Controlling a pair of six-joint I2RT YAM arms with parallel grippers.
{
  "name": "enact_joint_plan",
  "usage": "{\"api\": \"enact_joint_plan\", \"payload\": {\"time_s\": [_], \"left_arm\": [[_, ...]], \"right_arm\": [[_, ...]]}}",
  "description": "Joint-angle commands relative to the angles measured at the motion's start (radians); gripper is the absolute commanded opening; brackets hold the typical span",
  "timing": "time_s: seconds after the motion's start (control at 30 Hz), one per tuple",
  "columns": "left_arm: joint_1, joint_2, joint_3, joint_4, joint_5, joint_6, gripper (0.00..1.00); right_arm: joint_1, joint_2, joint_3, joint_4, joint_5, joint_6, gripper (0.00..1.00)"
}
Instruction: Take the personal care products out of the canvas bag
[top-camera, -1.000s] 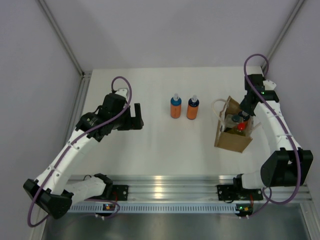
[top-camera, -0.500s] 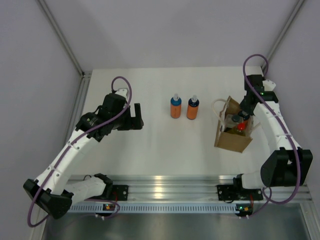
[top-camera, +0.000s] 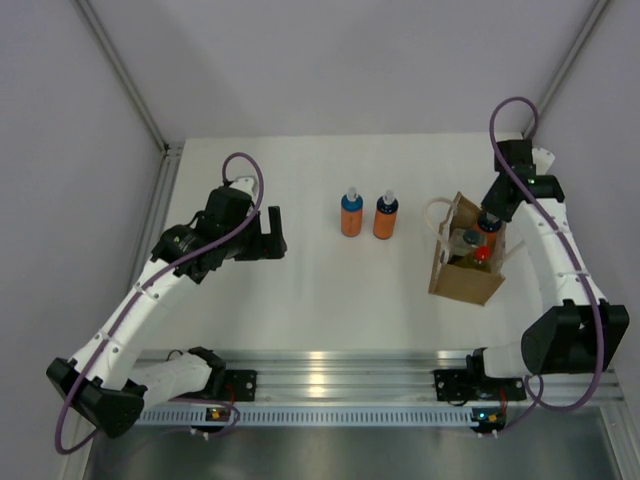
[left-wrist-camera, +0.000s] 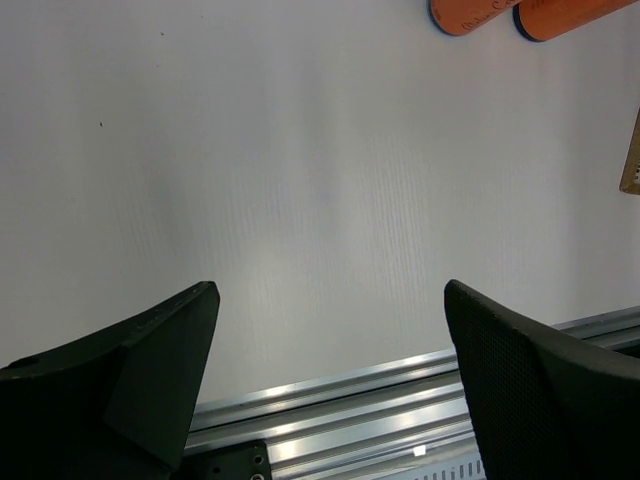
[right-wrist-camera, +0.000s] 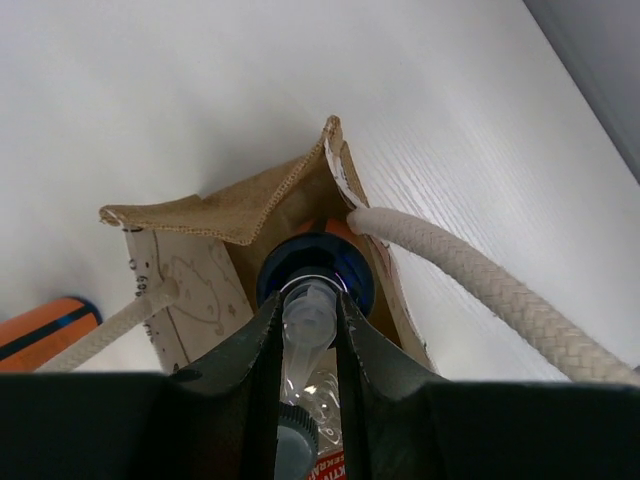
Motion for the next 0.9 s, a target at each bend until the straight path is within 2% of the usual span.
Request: {"api": "enact_joint_plan", "payload": {"time_s": [0.0,0.17,0.5,0.87], "left_arm": [[-0.001,-0.01,0.019,0.038,-0.02,0.001,0.98],[-0.001,-0.007,0.022,0.038,-0.02,-0.004,0.98],[-0.001,0.003,0.029,0.038,-0.02,-0.007,0.98],[-0.001,-0.014,0.017,0.036,-0.026,-0.01,0.99]], "right_arm": [[-0.007,-0.08,0.12,0.019,0.017,-0.039,0.0],[-0.003,-0.086,0.213,-0.031,0.026,-0.075,0.0],[0.052,0.023,0.558,-0.171,0.03,-0.208,0.0],[0.147,0.159,0.789,-0.171,-0.077,-0.288,0.0]]}}
